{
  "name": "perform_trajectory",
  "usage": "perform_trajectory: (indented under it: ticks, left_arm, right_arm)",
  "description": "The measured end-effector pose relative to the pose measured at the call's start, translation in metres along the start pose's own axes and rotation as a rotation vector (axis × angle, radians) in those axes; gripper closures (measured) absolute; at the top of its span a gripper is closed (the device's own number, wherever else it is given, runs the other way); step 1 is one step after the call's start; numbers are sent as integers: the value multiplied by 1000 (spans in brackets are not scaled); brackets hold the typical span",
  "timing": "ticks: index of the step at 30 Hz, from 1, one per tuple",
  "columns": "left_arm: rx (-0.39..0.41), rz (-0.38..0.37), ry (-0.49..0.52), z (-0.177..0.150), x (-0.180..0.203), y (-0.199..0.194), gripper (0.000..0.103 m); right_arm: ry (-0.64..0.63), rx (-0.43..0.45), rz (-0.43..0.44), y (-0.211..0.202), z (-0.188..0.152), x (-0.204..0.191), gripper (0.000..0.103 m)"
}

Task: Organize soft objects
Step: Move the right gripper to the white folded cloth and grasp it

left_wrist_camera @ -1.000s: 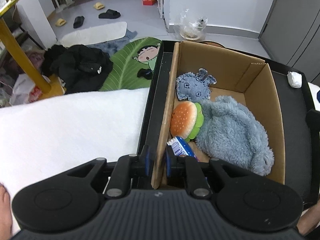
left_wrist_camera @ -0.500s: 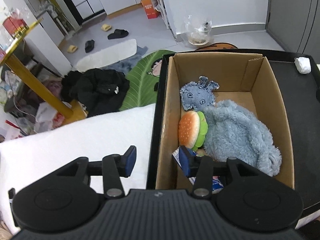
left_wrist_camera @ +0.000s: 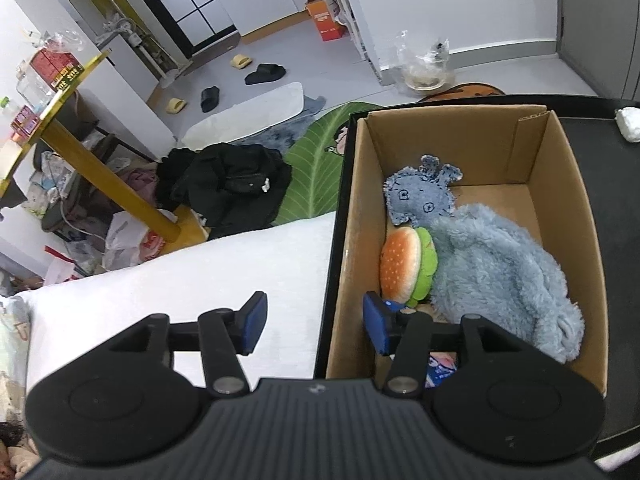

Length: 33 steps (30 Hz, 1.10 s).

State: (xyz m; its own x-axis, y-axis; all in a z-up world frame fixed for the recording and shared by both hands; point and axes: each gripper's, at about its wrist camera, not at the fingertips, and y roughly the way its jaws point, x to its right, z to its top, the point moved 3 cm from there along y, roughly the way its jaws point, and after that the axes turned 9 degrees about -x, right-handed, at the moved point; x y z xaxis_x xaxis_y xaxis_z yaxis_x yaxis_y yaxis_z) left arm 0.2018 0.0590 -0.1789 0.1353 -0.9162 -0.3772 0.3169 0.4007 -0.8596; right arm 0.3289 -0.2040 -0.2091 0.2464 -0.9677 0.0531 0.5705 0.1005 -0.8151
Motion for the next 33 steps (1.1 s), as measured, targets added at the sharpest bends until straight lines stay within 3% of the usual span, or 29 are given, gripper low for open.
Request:
perform_trajectory:
  ticks: [7,14,17,21,25,33]
  left_arm:
    - [-22,87,36,2,9,3,48]
    - [-43,140,80,5,19,8,41]
    - [-65,160,106,6,25,12,39]
    - [-81,184,122,7,30,16,39]
    - [-93,198,123,8,31,18,38]
    - [-100,222,127,9,34,18,38]
  right_arm:
    - [37,-14,-64,31,6,16,22]
    - [70,-38,-62,55,11,24,18]
    - [57,-25,-83,61,13,25,14]
    - [79,-17,-88,70,14,30,15]
    - [38,29,-145,68,13,28,16]
    - [10,61,-128,66,18,23,21]
